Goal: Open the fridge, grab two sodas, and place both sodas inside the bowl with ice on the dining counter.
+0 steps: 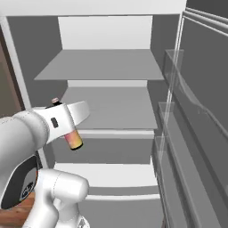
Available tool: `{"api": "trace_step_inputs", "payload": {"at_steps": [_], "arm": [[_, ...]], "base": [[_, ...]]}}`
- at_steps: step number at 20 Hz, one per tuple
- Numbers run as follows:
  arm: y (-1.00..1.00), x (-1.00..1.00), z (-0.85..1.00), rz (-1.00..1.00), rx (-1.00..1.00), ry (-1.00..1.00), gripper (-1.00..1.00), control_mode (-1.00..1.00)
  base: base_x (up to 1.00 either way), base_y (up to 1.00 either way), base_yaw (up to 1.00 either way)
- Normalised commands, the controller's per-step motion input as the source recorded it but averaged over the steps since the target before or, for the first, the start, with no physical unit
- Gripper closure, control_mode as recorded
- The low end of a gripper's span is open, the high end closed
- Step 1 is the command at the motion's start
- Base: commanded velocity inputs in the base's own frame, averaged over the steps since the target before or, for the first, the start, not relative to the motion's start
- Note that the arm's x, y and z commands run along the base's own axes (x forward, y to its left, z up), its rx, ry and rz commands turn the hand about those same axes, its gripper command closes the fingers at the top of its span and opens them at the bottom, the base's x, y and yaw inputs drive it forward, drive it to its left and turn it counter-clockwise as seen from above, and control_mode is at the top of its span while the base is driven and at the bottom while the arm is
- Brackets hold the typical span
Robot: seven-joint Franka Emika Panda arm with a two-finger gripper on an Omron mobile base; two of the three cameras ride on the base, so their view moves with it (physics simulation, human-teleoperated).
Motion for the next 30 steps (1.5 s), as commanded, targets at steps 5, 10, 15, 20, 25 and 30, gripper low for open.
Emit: {"api": "trace_step_inputs", "payload": {"at_steps": [5, 10, 15, 20, 25, 30], "arm": [[0.0, 0.0, 0.0, 0.0, 0.0, 0.0, 1.0, 1.0], [0.0, 0.0, 0.0, 0.0, 0.0, 0.0, 1.0, 1.0], [0.0, 0.0, 0.0, 0.0, 0.0, 0.0, 1.0, 1.0], [0.0, 0.0, 0.0, 0.0, 0.0, 0.0, 1.0, 1.0], [0.0, 0.0, 0.0, 0.0, 0.0, 0.0, 1.0, 1.0], [0.0, 0.0, 0.0, 0.0, 0.0, 0.0, 1.0, 1.0]], "base": [[-0.74, 0.88, -0.03], [-0.61, 1.0, -0.11], [-0.4, 1.0, -0.23], [-0.35, 0.93, -0.35], [-0.41, 0.76, -0.38], [-0.61, 0.53, -0.42]]}}
